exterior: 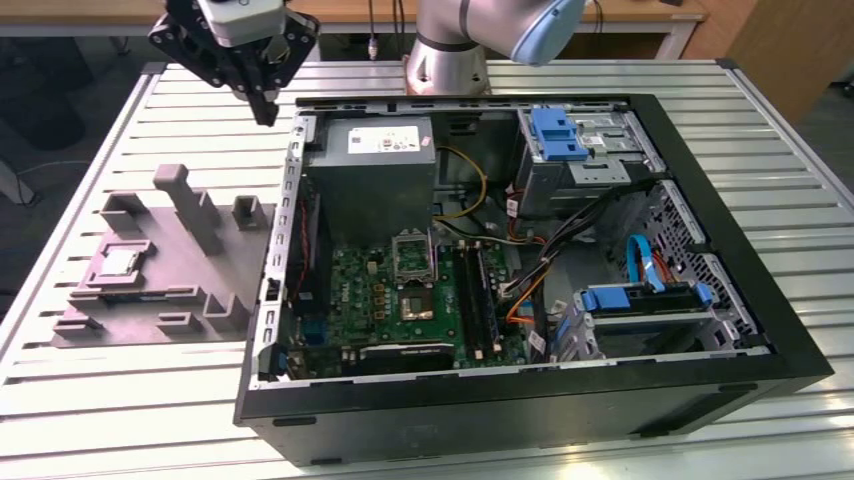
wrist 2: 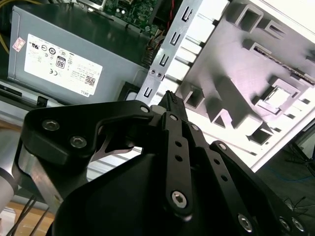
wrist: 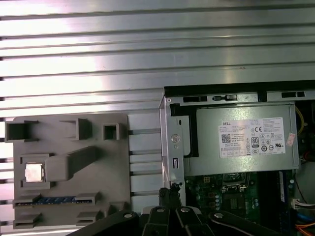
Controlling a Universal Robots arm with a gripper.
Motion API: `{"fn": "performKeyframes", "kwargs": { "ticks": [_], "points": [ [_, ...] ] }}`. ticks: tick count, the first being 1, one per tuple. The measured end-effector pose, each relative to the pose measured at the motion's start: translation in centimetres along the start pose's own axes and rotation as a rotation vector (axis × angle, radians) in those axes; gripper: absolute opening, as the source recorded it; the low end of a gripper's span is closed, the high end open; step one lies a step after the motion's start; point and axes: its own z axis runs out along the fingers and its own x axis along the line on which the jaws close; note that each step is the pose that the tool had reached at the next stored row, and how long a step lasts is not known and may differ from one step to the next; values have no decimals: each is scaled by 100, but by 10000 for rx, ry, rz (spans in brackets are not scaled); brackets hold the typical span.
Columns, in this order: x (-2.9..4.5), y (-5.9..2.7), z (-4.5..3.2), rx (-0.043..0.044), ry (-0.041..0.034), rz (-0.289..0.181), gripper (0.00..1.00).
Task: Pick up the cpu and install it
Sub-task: 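Reach for the cpu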
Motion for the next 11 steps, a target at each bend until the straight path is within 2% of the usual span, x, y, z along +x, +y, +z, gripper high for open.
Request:
{"fn": "performKeyframes", "kwargs": {
  "ticks": [11],
  "points": [
    [39,-3,0,0,0,0,11]
  ]
}}
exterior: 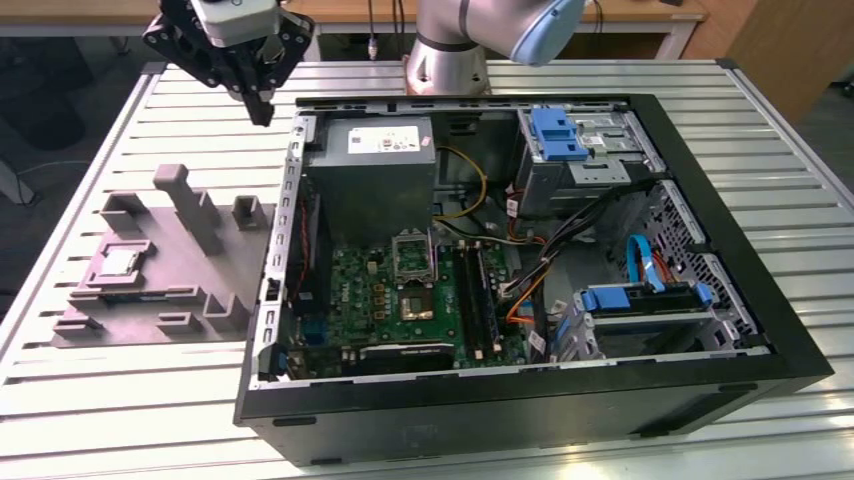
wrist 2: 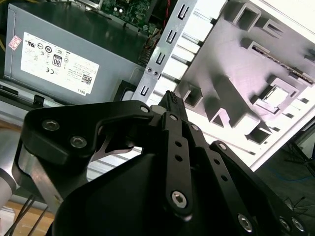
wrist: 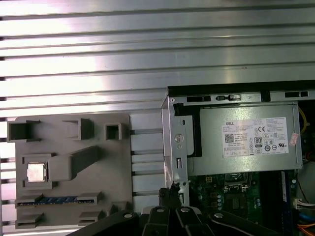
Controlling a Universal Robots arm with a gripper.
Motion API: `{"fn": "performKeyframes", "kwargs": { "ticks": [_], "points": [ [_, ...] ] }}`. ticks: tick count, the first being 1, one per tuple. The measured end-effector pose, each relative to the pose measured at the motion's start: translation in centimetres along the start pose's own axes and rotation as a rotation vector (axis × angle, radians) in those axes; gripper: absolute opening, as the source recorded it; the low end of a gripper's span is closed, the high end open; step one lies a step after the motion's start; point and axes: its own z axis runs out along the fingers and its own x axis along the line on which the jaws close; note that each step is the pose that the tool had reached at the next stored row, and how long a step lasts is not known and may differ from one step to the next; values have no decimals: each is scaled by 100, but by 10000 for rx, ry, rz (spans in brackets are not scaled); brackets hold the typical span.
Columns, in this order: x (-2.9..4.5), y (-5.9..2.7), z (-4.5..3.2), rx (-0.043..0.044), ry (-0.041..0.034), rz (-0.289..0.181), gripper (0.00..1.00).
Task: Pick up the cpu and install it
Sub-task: 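Reach for the cpu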
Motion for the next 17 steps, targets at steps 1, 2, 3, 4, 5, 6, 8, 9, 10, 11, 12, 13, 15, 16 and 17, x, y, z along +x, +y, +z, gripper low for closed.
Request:
{"fn": "performKeyframes", "kwargs": {
  "ticks": [1,2,3,4,5,6,8,9,10,11,12,13,15,16,17],
  "points": [
    [4,0,0,1,0,0,11],
    [7,-1,0,0,0,0,11],
    [11,-1,0,1,1,0,11],
    [14,-1,0,0,0,0,11],
    [18,-1,0,0,0,0,11],
    [21,-2,0,0,0,0,11],
    [28,-2,-1,0,0,0,11],
    [32,-2,0,0,0,0,11],
    [35,-3,-1,0,0,0,11],
    [38,-3,-1,1,0,0,11],
    [41,-3,-1,0,0,0,11],
    [44,-3,-1,0,0,0,11],
    [51,-4,-1,0,0,0,11],
    [54,-4,-1,0,0,0,11],
    [57,-4,-1,0,0,0,11]
  ]
}}
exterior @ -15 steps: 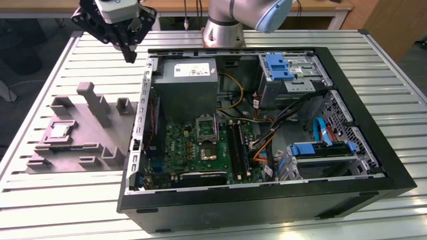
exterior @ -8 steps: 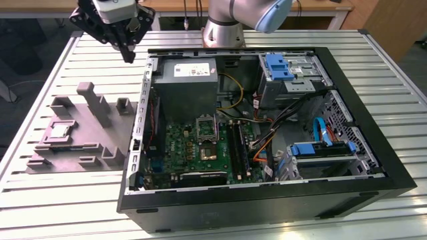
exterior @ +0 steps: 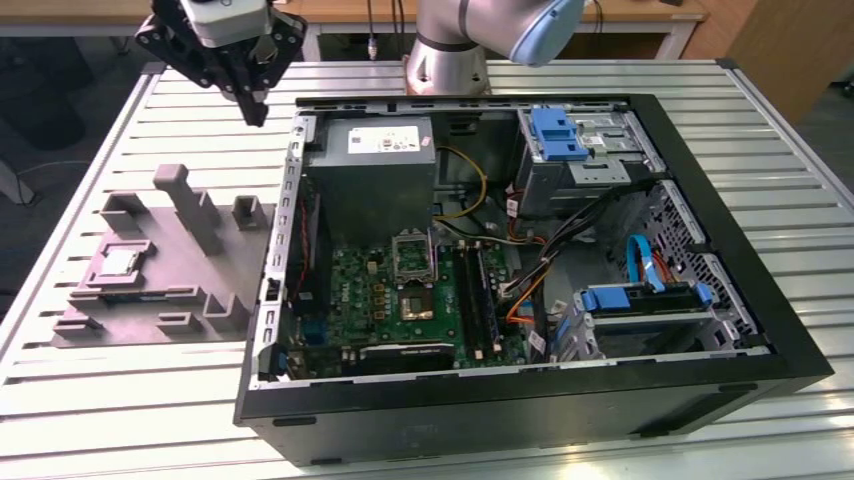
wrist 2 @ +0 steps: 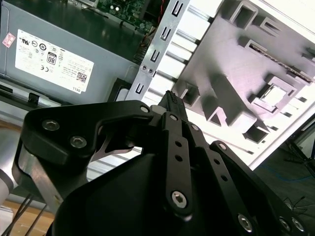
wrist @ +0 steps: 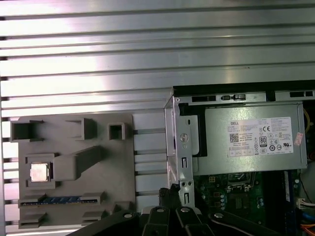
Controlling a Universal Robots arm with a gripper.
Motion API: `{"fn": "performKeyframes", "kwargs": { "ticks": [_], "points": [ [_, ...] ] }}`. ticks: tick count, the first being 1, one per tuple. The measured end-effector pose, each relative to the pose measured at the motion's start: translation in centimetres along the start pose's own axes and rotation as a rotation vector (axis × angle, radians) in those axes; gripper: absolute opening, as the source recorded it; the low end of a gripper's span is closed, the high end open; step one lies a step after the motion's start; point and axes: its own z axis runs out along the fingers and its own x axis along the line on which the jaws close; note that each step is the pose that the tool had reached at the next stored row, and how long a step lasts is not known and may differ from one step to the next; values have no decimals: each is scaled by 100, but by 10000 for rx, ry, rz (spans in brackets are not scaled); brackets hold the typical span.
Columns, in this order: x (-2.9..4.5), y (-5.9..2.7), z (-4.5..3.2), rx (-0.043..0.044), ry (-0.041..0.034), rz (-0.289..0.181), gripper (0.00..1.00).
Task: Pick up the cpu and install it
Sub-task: 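Reach for the cpu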
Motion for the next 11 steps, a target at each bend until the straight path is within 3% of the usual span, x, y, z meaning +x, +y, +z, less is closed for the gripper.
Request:
{"fn": "performKeyframes", "kwargs": {
  "ticks": [11],
  "points": [
    [31,-2,0,0,0,0,11]
  ]
}}
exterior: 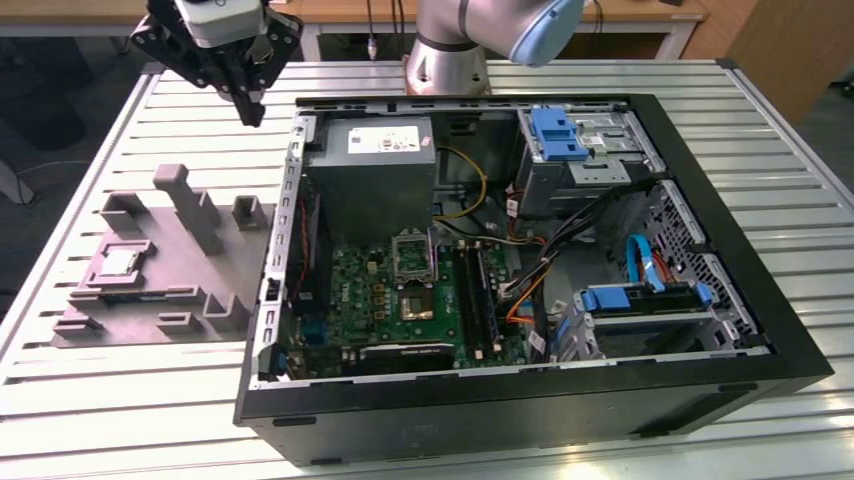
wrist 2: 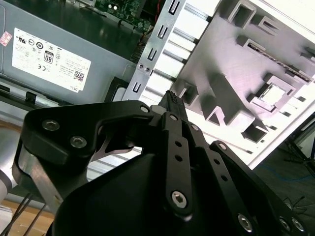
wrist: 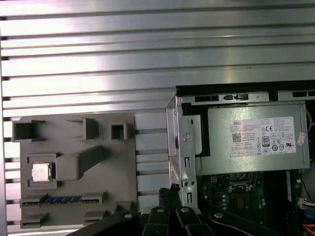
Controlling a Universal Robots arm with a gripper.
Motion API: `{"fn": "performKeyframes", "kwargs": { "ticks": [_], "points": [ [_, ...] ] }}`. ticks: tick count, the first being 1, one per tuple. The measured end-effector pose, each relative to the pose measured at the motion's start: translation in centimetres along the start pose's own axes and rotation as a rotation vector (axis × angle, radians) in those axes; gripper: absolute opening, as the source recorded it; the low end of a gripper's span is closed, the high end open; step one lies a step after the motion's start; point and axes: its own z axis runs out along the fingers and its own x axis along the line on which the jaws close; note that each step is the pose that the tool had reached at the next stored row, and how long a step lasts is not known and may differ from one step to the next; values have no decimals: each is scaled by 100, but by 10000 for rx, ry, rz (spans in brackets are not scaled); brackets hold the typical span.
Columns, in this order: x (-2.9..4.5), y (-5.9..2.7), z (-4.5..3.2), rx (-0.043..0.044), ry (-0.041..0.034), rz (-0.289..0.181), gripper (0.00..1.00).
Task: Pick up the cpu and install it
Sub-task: 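Reach for the cpu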
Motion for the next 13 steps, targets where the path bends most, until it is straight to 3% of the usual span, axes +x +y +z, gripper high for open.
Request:
{"fn": "performKeyframes", "kwargs": {
  "ticks": [13],
  "points": [
    [33,-3,0,0,1,0,11]
  ]
}}
